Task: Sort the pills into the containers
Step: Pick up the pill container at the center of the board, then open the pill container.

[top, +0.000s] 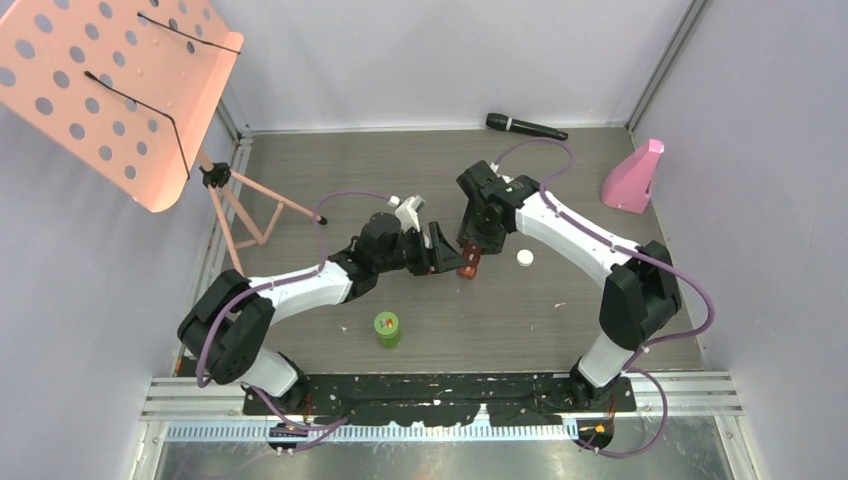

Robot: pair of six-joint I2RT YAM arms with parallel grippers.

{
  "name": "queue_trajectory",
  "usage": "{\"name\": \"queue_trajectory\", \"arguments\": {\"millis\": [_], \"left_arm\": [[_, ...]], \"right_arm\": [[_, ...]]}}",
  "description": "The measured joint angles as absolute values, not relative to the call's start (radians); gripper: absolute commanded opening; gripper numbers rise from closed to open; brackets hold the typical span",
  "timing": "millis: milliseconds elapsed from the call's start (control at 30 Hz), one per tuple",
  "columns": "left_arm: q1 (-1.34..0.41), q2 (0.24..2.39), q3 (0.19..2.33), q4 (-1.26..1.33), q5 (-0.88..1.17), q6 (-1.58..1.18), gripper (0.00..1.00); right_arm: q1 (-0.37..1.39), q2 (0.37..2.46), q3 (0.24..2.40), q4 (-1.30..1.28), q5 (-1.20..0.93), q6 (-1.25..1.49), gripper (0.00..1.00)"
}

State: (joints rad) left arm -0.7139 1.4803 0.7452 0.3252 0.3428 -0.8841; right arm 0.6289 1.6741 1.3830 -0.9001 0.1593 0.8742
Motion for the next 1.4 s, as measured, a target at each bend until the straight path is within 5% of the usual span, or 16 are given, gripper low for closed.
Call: {"name": "queue_trajectory", "arguments": {"millis": [233, 533, 700, 867, 1033, 1100, 1267, 1400], "left_arm": [[-0.729, 1.515, 0.748, 0.447, 0.395, -0.971, 0.68], [-0.731, 1.533, 0.749, 0.5, 0.422, -1.031, 0.51], [-0.731, 1.533, 0.75, 0.502, 0.424, -1.042, 0.3], [-0.723, 1.533, 0.75, 0.506, 0.428, -1.042, 0.31], [-0.72, 1.529, 0.75, 0.505, 0.429, -1.041, 0.05], [-0.719, 1.529, 0.75, 0.505, 0.431, -1.04, 0.0], [-0.716, 1.529, 0.75, 0.503, 0.439, -1.036, 0.0], [-0.712, 1.529, 0.75, 0.503, 0.448, -1.024, 0.0]], "right_arm": [[0.626, 1.66, 1.437, -0.92, 0.123, 0.871, 0.43], [0.618, 1.66, 1.473, -0.928, 0.098, 0.878, 0.43], [0.613, 1.655, 1.473, -0.917, 0.093, 0.898, 0.43], [0.613, 1.629, 1.473, -0.909, 0.09, 0.907, 0.43], [0.613, 1.626, 1.473, -0.906, 0.089, 0.916, 0.45], [0.613, 1.626, 1.473, -0.904, 0.089, 0.919, 0.51], [0.611, 1.625, 1.47, -0.891, 0.085, 0.917, 0.85], [0.604, 1.604, 1.433, -0.856, 0.078, 0.911, 0.92]]}}
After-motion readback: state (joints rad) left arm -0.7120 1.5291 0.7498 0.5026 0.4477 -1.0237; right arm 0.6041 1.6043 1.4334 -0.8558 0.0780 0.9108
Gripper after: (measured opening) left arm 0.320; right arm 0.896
